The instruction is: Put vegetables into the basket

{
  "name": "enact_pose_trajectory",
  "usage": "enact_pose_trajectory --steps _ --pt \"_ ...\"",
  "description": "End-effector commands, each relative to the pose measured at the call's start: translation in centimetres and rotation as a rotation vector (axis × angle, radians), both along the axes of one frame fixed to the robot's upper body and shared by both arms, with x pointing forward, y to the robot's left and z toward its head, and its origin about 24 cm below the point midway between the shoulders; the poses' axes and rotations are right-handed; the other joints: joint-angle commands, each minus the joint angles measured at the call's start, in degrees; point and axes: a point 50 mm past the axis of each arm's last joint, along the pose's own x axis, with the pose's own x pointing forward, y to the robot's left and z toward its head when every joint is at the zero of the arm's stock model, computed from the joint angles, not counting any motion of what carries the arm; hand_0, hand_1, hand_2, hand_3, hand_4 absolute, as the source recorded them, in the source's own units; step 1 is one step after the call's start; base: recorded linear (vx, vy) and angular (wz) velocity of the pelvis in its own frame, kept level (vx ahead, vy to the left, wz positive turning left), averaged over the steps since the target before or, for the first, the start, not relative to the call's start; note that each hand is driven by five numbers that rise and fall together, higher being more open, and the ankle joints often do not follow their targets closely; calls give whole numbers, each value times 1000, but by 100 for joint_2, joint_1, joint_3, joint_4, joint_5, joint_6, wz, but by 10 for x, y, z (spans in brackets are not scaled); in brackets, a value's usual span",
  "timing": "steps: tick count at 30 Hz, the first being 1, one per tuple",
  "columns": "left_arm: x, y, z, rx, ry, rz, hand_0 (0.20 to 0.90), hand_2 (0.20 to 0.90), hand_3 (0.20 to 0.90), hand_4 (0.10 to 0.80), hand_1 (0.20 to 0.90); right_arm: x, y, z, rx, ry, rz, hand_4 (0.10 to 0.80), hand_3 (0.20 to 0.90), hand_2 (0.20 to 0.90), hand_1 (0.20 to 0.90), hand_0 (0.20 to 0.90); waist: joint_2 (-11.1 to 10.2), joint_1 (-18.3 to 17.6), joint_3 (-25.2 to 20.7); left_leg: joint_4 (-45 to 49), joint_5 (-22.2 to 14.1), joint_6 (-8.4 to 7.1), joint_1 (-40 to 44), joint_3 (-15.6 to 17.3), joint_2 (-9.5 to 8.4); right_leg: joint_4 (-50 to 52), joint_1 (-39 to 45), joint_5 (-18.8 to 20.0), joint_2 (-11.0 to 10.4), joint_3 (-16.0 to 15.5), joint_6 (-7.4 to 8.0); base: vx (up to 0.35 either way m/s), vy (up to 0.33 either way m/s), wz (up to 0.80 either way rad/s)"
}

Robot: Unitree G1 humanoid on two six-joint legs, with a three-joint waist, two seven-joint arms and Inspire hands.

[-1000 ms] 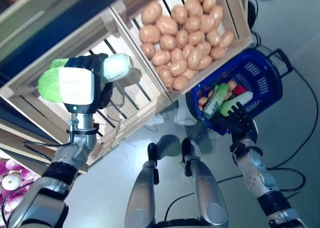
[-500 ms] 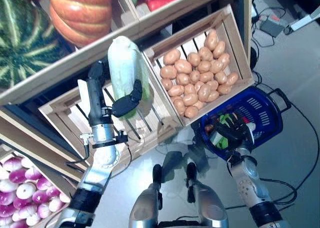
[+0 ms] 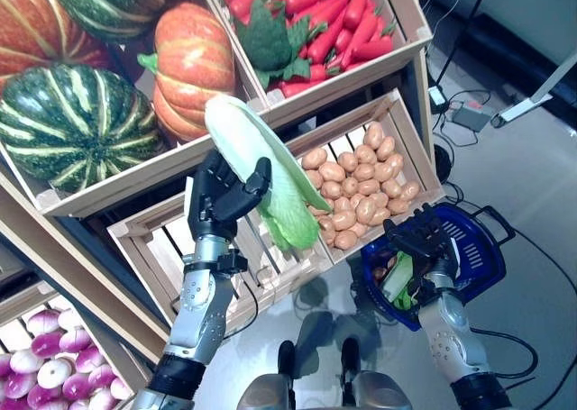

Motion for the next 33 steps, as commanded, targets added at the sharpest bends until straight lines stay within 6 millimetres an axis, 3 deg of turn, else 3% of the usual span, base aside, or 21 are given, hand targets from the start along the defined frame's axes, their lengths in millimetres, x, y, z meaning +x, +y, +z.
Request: enact_pose_trajectory --steps 1,8,17,22,33 --pt "-2 -16 27 125 -155 -154 300 300 300 400 300 -3 10 29 104 -242 214 800 900 900 900 900 -184 59 -904 262 -379 -80 -161 -13 -138 180 65 83 -474 -107 379 69 6 -1" --pt "-1 -19 19 294 -94 -311 300 300 300 400 300 -7 28 48 223 -359 579 800 900 900 900 900 -206 60 -1039 198 -451 -55 5 44 -135 103 182 69 -476 -47 440 45 -1 -3" --pt "-6 -29 22 359 -123 -419 300 300 300 400 300 -10 41 56 143 -345 797 800 900 900 900 900 -246 113 -1184 84 -450 -79 93 36 -98 35 229 90 -507 -14 514 8 -2 -1" --pt "-6 -32 26 326 -151 -428 300 300 300 400 300 -15 54 47 123 -265 956 800 900 900 900 900 -276 155 -1264 46 -438 -104 105 29 -77 6 244 92 -523 -52 531 0 0 0" --pt "-15 -33 53 309 -331 -414 300 300 300 400 300 -22 59 32 112 -119 1077 800 900 900 900 900 -313 203 -1322 13 -420 -131 102 7 -43 4 244 72 -527 -68 530 0 0 0"
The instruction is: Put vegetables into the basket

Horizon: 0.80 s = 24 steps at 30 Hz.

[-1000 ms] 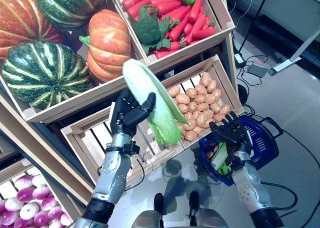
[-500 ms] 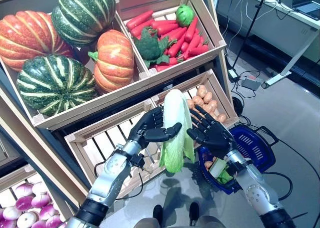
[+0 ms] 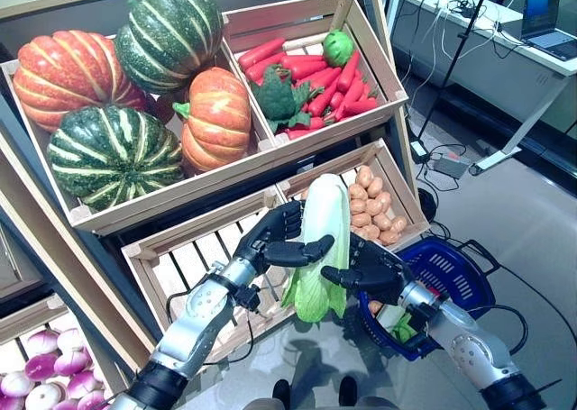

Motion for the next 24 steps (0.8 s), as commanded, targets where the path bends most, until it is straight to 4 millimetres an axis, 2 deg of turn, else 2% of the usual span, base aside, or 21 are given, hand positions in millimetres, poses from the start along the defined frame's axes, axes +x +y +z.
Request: enact_pose_trajectory --steps 1,12,24 --pt "2 -15 77 -192 -411 -72 300 300 300 400 300 0 26 24 53 -112 204 800 900 900 900 900 -189 60 -611 10 -414 -165 -13 -45 -42 8 165 47 -526 -163 522 0 0 0" --pt "-1 -11 80 -352 -381 -79 300 300 300 400 300 -9 31 2 60 17 202 800 900 900 900 900 -192 73 -674 7 -404 -174 -21 -55 -25 8 164 44 -541 -155 520 0 0 0" --pt "-7 -38 66 -555 -159 -322 300 300 300 400 300 -15 43 -9 64 65 265 800 900 900 900 900 -186 63 -669 7 -418 -169 -22 -53 -11 8 152 35 -538 -112 525 0 0 0"
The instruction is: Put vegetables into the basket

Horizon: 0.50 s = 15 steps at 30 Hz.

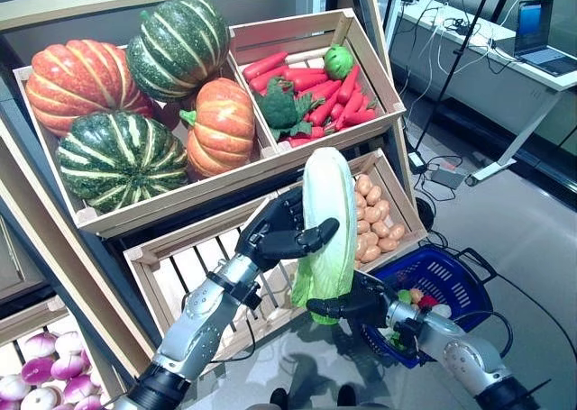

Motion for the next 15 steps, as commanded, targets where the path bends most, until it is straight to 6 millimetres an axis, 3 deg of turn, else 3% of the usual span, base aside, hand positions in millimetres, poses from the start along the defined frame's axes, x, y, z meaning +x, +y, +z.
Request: enact_pose_trajectory --steps 1,3,4,5,6,15 --pt "-3 -28 50 -260 -190 -186 300 300 300 400 300 4 25 17 129 -101 108 800 900 900 900 900 -123 64 -404 7 -416 -178 -20 -52 -10 9 155 34 -538 -112 529 0 0 0" --pt "-4 -31 46 -267 -166 -218 300 300 300 400 300 5 26 18 141 -110 102 800 900 900 900 900 -119 64 -399 7 -423 -174 -12 -46 -8 9 163 25 -538 -104 532 0 0 0" --pt "-5 -33 44 -271 -147 -232 300 300 300 400 300 5 26 19 147 -114 105 593 589 589 589 589 -115 62 -400 7 -426 -171 -5 -39 -5 9 169 21 -537 -99 533 0 0 0" --pt "-6 -36 40 -279 -112 -261 300 300 300 400 300 5 27 21 158 -123 105 529 493 493 493 493 -110 56 -403 7 -434 -166 10 -39 -5 9 182 14 -535 -86 536 0 0 0" --pt "-7 -38 37 -275 -98 -279 300 300 300 400 300 5 28 21 168 -123 104 400 300 300 300 300 -107 53 -405 7 -442 -161 19 -36 -5 9 186 11 -534 -81 538 0 0 0" --pt "-13 -43 30 -206 -78 -364 300 300 300 400 300 5 26 23 183 -126 107 400 300 300 300 300 -83 43 -411 7 -458 -140 51 -32 -3 9 211 0 -540 -63 553 0 0 0"
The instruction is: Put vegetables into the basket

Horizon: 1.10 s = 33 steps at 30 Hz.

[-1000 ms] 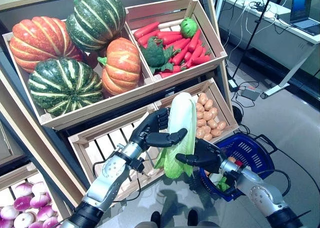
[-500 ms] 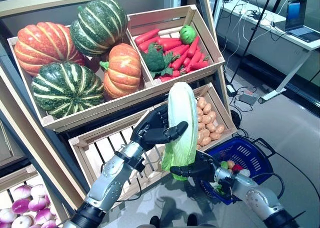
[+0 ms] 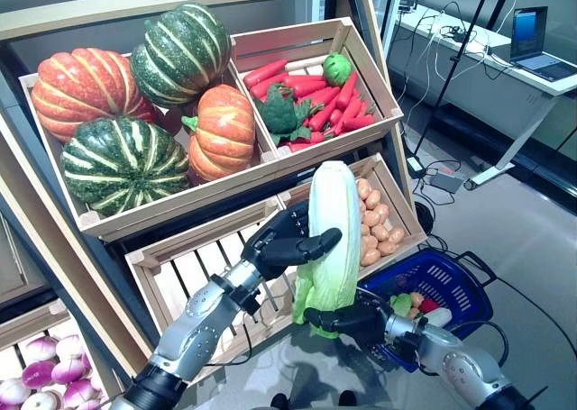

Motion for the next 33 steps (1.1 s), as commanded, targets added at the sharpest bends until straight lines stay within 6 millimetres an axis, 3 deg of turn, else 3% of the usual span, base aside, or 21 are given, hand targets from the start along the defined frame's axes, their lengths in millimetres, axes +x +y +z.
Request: enact_pose_trajectory --steps 1,8,10,11,22,28,33 --pt "-9 -40 39 -225 -170 -254 300 300 300 400 300 23 21 34 166 -169 4 400 300 300 300 300 -127 55 -322 7 -459 -137 49 -36 -4 9 212 -5 -540 -66 551 0 0 0" --pt "-11 -40 36 -205 -153 -277 300 300 300 400 300 23 21 36 176 -171 -9 400 300 300 300 300 -106 58 -330 7 -459 -135 49 -44 4 9 212 -8 -551 -63 559 0 0 0" --pt "-11 -39 36 -196 -161 -280 549 549 549 566 549 24 20 36 177 -178 -21 400 300 300 300 300 -103 59 -322 7 -455 -138 50 -41 7 9 216 -7 -559 -69 564 0 0 0" --pt "-11 -39 36 -193 -164 -281 900 900 900 800 900 25 20 37 181 -183 -27 400 300 300 300 300 -101 58 -316 7 -455 -136 49 -40 6 9 216 -9 -560 -62 564 0 0 0" --pt "-8 -31 39 -200 -165 -246 900 900 900 800 900 31 9 43 220 -202 -126 400 300 300 300 300 -80 41 -314 7 -448 -136 56 -40 16 9 227 -3 -562 -53 562 0 0 0" --pt "-6 -23 40 -216 -156 -191 900 900 900 800 900 36 -7 46 242 -233 -272 400 300 300 300 300 -76 -6 -298 7 -452 -131 36 -34 32 9 205 -8 -552 -48 553 0 0 0" --pt "-8 -4 35 -189 -129 -111 900 900 900 800 900 32 -29 53 291 -285 -409 400 300 300 300 300 -68 -51 -238 7 -437 -142 9 -22 55 9 169 -14 -527 -26 533 -21 -21 -3"
